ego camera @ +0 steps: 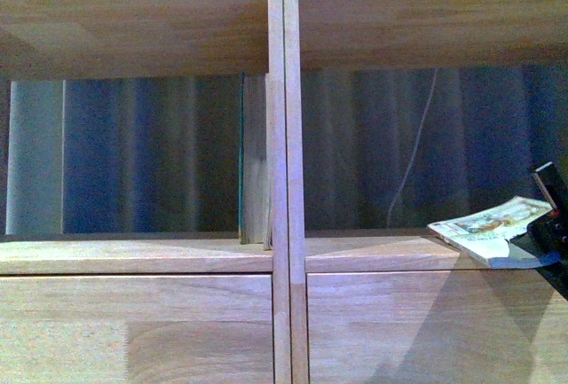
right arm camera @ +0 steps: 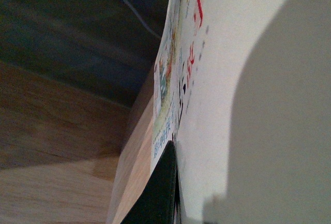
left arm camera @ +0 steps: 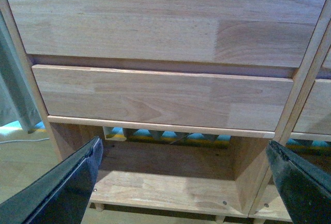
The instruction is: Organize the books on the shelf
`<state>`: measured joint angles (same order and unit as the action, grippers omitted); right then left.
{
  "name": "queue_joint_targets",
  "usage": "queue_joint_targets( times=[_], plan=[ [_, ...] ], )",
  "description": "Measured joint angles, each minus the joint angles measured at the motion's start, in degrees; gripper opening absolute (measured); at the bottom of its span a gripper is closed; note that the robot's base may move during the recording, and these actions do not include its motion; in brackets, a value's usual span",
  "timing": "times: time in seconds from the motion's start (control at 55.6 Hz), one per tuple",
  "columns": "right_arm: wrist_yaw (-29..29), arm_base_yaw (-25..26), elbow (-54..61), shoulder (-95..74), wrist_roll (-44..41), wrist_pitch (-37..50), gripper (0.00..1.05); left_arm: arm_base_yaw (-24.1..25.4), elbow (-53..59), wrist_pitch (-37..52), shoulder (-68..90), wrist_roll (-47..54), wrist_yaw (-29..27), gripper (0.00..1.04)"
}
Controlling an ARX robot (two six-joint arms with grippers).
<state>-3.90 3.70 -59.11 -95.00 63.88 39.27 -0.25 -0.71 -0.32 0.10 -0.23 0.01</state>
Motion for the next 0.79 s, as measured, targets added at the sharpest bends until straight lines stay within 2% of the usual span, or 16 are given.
queue_joint_targets(
  times=[0.108,0.126,0.162,0.18,0.27,0.396,0.575,0.791],
  plan=[
    [-2.2,0.9,1.8,0.9,0.6,2.1,0.08,0.4,0.1,0.5,0.1,-0.2,1.4,0.97],
    [-2.6,1.0,2.0,1.1,0.7,2.3,0.08,1.6,0.1,2.2,0.6,-0.7,5.4,0.97],
    [-3.6,1.3,2.7,1.9,0.8,2.7,0.07,3.4,0.1,4.9,1.2,-1.2,8.7,0.97],
    [-4.3,1.6,3.2,2.4,0.8,3.0,0.07,5.5,0.0,7.7,1.9,-1.6,14.2,0.97],
    [-6.4,2.3,4.3,4.6,0.8,3.3,0.07,12.5,-0.5,16.3,5.4,-3.9,26.7,0.97],
    [-10.2,3.5,5.2,9.0,0.6,3.4,0.07,20.1,-3.7,26.5,11.7,-8.0,37.0,0.97],
    [-14.8,5.6,5.2,16.9,-1.2,3.3,0.07,25.7,-10.4,36.0,18.7,-17.1,43.5,0.97],
    [-19.3,7.3,5.5,24.4,-2.5,2.9,0.07,25.9,-19.0,44.9,30.4,-31.5,45.9,0.97]
  ],
)
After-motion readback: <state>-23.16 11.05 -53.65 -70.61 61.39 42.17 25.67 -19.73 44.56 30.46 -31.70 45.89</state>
